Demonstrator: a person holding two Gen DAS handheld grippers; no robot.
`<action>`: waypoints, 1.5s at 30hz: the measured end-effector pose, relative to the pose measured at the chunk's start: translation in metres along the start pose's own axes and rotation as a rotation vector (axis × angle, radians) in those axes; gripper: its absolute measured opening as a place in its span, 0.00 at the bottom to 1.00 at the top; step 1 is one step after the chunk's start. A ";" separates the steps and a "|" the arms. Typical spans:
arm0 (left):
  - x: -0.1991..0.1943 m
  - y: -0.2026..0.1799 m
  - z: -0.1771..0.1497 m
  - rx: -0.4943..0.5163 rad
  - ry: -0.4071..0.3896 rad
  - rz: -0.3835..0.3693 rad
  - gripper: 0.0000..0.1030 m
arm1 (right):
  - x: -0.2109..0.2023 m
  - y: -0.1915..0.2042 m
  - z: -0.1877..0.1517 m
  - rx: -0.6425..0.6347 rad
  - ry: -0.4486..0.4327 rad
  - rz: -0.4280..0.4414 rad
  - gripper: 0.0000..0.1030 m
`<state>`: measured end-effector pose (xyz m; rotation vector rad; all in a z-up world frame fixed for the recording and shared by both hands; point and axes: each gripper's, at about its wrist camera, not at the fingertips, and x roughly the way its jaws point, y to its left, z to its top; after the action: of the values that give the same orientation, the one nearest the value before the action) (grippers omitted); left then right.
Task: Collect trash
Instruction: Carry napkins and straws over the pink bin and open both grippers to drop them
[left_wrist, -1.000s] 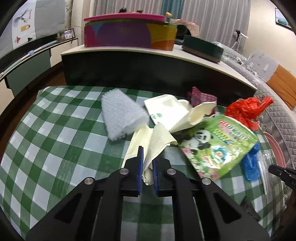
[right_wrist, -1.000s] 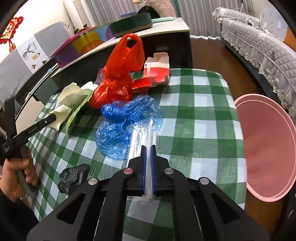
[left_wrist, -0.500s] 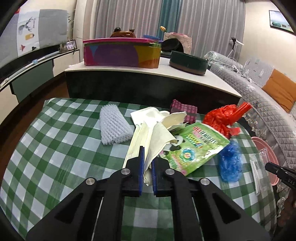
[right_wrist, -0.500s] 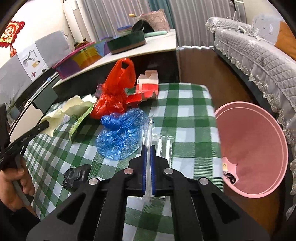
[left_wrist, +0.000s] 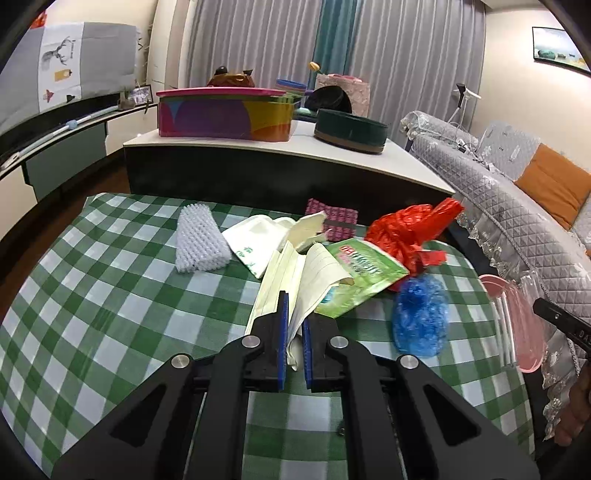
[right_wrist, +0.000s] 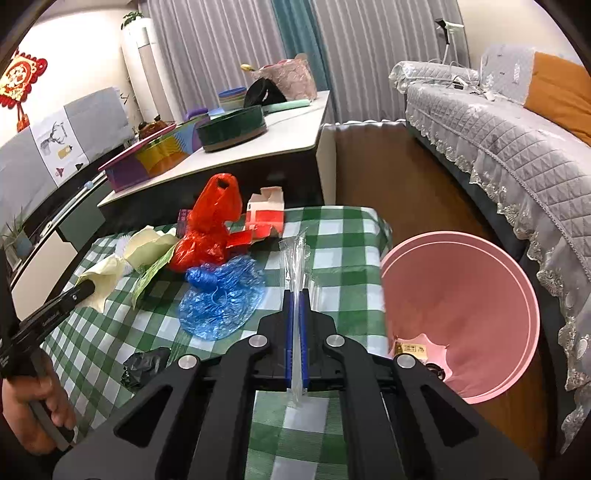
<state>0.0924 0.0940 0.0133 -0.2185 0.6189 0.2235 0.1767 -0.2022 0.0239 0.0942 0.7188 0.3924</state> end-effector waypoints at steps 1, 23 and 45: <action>-0.002 -0.003 -0.001 -0.002 -0.004 -0.003 0.07 | -0.002 -0.002 0.001 0.004 -0.006 -0.002 0.03; -0.005 -0.069 -0.004 0.061 -0.029 -0.123 0.06 | -0.025 -0.030 0.010 -0.008 -0.102 -0.091 0.02; 0.006 -0.123 -0.010 0.123 -0.019 -0.211 0.06 | -0.040 -0.058 0.018 0.005 -0.151 -0.139 0.02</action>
<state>0.1252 -0.0253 0.0184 -0.1617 0.5843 -0.0154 0.1796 -0.2701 0.0499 0.0776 0.5733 0.2477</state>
